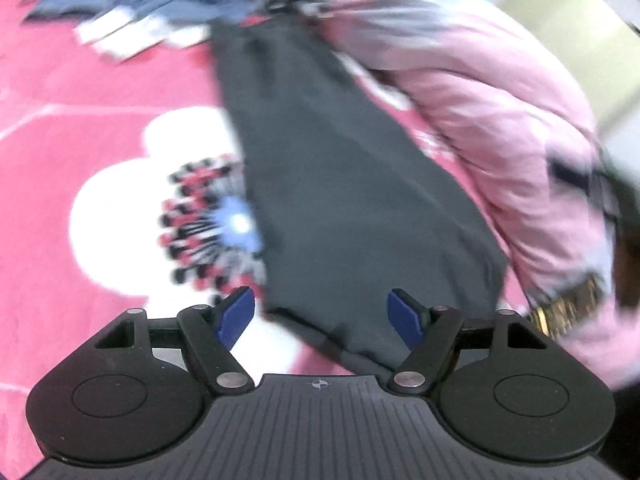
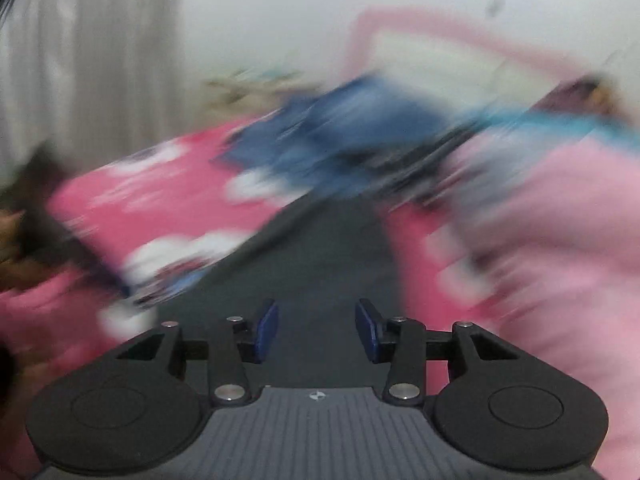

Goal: Fold clothes
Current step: 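Move the left gripper to the trousers leg hem and grasp it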

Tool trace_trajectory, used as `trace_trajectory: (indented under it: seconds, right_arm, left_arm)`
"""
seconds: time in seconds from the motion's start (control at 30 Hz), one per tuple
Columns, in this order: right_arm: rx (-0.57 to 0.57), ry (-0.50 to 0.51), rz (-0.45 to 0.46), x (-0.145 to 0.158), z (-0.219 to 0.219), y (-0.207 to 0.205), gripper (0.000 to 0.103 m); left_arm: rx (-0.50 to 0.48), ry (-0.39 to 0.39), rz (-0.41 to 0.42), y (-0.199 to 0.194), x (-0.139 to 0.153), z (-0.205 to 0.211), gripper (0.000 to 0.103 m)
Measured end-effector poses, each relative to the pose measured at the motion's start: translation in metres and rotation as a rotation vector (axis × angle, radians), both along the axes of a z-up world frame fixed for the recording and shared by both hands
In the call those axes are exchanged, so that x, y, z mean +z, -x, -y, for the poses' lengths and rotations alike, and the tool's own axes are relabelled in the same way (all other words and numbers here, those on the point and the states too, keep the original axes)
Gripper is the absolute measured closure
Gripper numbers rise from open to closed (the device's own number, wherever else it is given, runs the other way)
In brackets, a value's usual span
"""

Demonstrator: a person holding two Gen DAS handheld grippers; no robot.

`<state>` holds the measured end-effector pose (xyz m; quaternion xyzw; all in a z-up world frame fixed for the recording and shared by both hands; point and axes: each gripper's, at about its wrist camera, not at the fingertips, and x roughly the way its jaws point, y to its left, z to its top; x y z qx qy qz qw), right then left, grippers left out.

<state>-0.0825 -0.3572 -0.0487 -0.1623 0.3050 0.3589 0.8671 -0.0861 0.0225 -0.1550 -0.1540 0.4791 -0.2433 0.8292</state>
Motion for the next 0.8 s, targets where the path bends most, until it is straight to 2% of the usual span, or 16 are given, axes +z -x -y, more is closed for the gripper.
trace_trajectory:
  seconds: [0.07,0.13,0.17,0.3,0.4,0.5,0.63,0.8]
  right_arm:
    - [0.085,0.042,-0.085,-0.036,-0.025,0.015,0.065]
    - [0.156,0.091,-0.114,-0.06,-0.039,0.031,0.065]
    - [0.187,0.122,-0.129,-0.07,-0.044,0.036,0.073]
    - [0.258,0.138,-0.36,-0.099,-0.041,0.049,0.075]
    - [0.322,0.129,-0.366,-0.09,-0.033,0.064,0.074]
    - [0.305,0.129,-0.3,-0.079,-0.03,0.066,0.066]
    - [0.279,0.128,-0.315,-0.087,-0.037,0.068,0.065]
    - [0.277,0.159,-0.269,-0.09,-0.048,0.081,0.066]
  left_arm:
    - [0.027,-0.009,-0.017,-0.004,-0.006,-0.002,0.033]
    - [0.054,-0.018,-0.035,-0.009,-0.011,-0.003,0.036]
    - [0.068,-0.023,-0.044,-0.011,-0.014,-0.004,0.036]
    - [0.109,-0.042,-0.07,-0.017,-0.024,-0.006,0.038]
    - [0.095,-0.042,-0.067,-0.017,-0.024,-0.006,0.041]
    - [0.098,-0.005,-0.084,-0.018,-0.023,-0.009,0.047]
    - [0.101,0.01,-0.115,-0.023,-0.029,-0.006,0.056]
    - [0.096,0.021,-0.122,-0.019,-0.024,-0.001,0.058]
